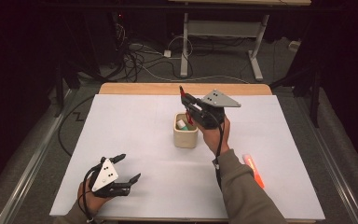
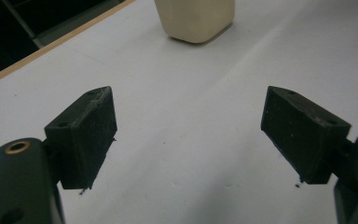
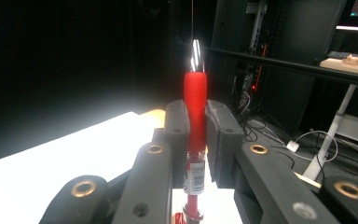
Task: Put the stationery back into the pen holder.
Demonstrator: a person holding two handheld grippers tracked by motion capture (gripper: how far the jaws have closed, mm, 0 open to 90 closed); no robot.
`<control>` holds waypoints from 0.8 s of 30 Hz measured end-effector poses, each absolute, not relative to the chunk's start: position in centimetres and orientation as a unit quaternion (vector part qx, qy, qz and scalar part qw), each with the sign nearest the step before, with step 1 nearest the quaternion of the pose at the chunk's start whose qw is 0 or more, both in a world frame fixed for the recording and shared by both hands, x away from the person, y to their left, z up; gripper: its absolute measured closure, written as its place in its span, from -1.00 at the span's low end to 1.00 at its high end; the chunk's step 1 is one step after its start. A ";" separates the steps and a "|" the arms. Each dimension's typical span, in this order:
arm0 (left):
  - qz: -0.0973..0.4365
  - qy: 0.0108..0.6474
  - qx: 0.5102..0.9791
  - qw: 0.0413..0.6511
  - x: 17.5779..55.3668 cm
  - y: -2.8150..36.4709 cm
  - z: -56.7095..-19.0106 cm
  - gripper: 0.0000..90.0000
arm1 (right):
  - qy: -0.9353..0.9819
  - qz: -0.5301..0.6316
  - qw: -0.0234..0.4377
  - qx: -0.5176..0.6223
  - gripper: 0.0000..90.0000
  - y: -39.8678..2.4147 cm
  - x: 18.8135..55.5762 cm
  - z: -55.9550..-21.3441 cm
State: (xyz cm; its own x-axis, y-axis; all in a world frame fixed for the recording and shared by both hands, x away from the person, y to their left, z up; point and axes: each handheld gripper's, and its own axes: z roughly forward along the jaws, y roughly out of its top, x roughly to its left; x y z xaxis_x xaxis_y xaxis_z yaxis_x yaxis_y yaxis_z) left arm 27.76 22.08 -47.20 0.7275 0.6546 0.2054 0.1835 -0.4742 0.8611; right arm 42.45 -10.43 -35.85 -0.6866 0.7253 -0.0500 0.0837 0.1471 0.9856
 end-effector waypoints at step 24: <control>0.262 0.253 0.822 0.438 27.8 21.8 -47.3 -0.61 | 0.739 0.548 0.262 0.292 0.78 -11.8 41.8 -39.3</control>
